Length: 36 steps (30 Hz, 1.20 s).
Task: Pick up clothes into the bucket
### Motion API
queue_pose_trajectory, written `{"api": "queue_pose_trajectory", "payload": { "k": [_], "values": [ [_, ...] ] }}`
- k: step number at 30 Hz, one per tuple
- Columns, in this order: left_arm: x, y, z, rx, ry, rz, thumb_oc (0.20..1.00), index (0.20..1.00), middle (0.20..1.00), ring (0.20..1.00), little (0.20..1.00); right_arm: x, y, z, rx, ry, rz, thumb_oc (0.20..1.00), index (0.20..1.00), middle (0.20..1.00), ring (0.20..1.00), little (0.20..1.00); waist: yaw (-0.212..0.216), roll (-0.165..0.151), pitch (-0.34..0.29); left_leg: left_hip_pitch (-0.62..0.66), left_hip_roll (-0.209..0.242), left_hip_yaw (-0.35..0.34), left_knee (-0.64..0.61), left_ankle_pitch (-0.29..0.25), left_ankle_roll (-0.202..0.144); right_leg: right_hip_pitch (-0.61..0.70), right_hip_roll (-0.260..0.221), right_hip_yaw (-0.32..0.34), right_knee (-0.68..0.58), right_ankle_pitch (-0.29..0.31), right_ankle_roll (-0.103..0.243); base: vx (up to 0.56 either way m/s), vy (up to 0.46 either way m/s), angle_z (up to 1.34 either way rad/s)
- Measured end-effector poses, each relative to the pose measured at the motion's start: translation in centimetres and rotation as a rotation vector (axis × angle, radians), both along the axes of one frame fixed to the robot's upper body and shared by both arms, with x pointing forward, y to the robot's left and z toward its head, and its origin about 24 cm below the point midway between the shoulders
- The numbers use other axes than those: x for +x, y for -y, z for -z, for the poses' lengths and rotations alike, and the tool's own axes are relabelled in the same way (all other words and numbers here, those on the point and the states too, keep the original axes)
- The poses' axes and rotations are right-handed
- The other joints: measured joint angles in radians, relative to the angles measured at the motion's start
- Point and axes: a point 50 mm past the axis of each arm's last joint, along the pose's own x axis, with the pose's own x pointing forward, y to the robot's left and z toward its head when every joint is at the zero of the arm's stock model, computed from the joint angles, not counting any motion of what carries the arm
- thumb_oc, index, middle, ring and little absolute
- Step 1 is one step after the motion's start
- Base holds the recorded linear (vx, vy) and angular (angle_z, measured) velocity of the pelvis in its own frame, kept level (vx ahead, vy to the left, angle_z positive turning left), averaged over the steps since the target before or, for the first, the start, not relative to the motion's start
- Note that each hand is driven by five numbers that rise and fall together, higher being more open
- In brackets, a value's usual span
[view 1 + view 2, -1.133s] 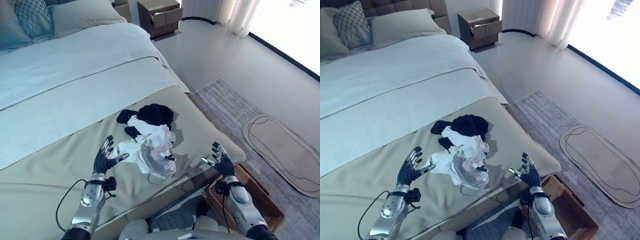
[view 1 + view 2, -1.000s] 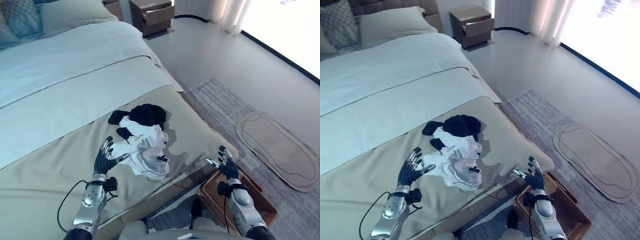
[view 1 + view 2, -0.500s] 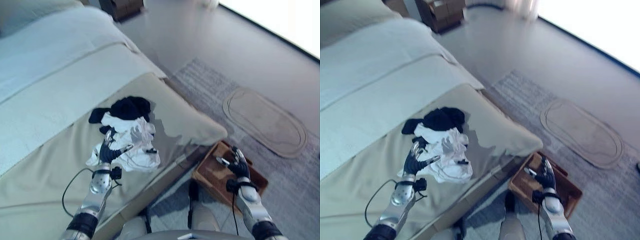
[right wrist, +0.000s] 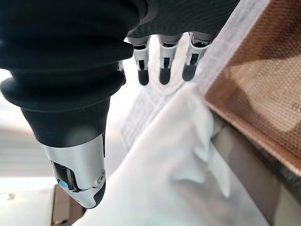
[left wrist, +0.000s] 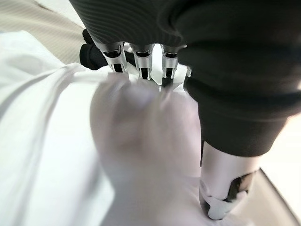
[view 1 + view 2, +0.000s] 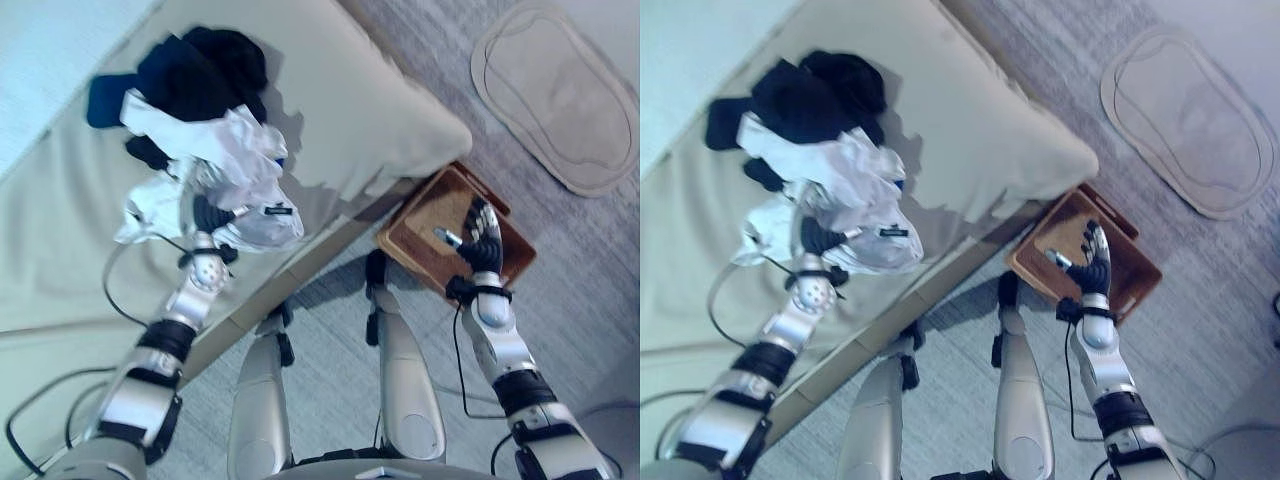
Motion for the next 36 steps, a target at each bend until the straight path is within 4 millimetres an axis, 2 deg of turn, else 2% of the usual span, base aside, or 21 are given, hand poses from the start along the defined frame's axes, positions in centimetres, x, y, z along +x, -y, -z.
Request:
{"api": "queue_pose_trajectory", "payload": {
  "k": [5,7,12,13,14,15,21,29,36],
  "values": [
    [1.0,-0.7,-2.5,0.113,0.059,-0.080,1.000,1.000,1.000,1.000,1.000,0.3,-0.1,-1.0,-0.014,0.040,-0.009,1.000,1.000,1.000,1.000,1.000,-0.005,0.000,0.000,-0.066,0.004,-0.003,0.040,-0.008,0.003,-0.063,0.000,0.006,0.032,-0.002,-0.005,-0.01,0.002,-0.01],
    [1.5,-1.4,-4.1,0.170,0.088,-0.132,1.000,1.000,1.000,1.000,1.000,0.8,-0.4,-2.1,-0.015,0.084,-0.019,1.000,1.000,1.000,1.000,1.000,-0.014,-0.001,0.000,-0.108,0.004,-0.003,0.061,-0.011,0.001,-0.104,-0.002,0.010,0.046,-0.003,-0.005,0.00,0.000,0.00],
    [2.4,-1.6,-6.3,0.258,0.109,-0.191,1.000,1.000,1.000,1.000,1.000,1.3,-1.0,-2.9,-0.026,0.111,-0.043,1.000,1.000,1.000,1.000,1.000,-0.017,-0.002,-0.001,-0.167,0.005,-0.002,0.099,-0.024,0.004,-0.156,-0.003,0.019,0.058,-0.010,-0.005,0.00,0.002,-0.01],
    [2.5,-1.6,-6.4,0.271,0.106,-0.194,0.922,0.922,0.922,0.922,0.922,1.3,-1.0,-2.9,-0.027,0.111,-0.045,1.000,1.000,1.000,1.000,1.000,-0.017,-0.002,-0.001,-0.170,0.005,-0.002,0.100,-0.027,0.005,-0.157,-0.003,0.019,0.058,-0.010,-0.005,0.00,0.000,0.00],
    [2.6,-1.6,-6.4,0.290,0.098,-0.198,0.451,0.451,0.451,0.451,0.451,1.3,-1.2,-2.8,-0.028,0.109,-0.049,1.000,1.000,1.000,1.000,1.000,-0.018,-0.002,-0.002,-0.171,0.005,-0.002,0.104,-0.030,0.002,-0.157,-0.004,0.020,0.058,-0.010,-0.005,0.00,0.000,0.00],
    [2.6,-1.5,-6.3,0.304,0.087,-0.193,0.200,0.200,0.200,0.200,0.200,1.2,-1.1,-2.8,-0.028,0.109,-0.049,1.000,1.000,1.000,1.000,1.000,-0.018,-0.002,-0.004,-0.173,0.004,-0.002,0.107,-0.031,0.000,-0.157,-0.005,0.020,0.057,-0.011,-0.004,0.00,0.000,0.00],
    [2.7,-1.6,-6.7,0.330,0.065,-0.175,0.200,0.200,0.200,0.200,0.200,1.0,-1.0,-2.4,-0.027,0.100,-0.044,1.000,1.000,1.000,1.000,1.000,-0.018,-0.014,-0.047,-0.203,0.000,0.000,0.115,-0.033,-0.001,-0.185,-0.010,0.020,0.061,-0.009,0.000,0.00,0.000,0.00],
    [2.4,-1.3,-5.0,0.344,0.010,-0.134,0.200,0.200,0.200,0.200,0.200,0.8,-1.1,-2.0,-0.027,0.087,-0.051,1.000,1.000,1.000,1.000,1.000,-0.015,-0.013,-0.068,-0.171,-0.001,-0.001,0.106,-0.033,-0.003,-0.157,-0.014,0.012,0.068,-0.003,-0.004,0.01,-0.003,0.02],
    [0.4,-0.7,1.1,0.287,-0.128,-0.063,0.200,0.200,0.200,0.200,0.200,0.0,-0.8,-0.6,-0.035,0.043,-0.052,1.000,1.000,1.000,1.000,1.000,-0.014,-0.012,-0.080,-0.003,-0.008,-0.003,0.011,-0.023,0.000,0.008,-0.015,-0.011,-0.006,-0.004,-0.002,0.03,-0.017,0.02]
  ]
}}
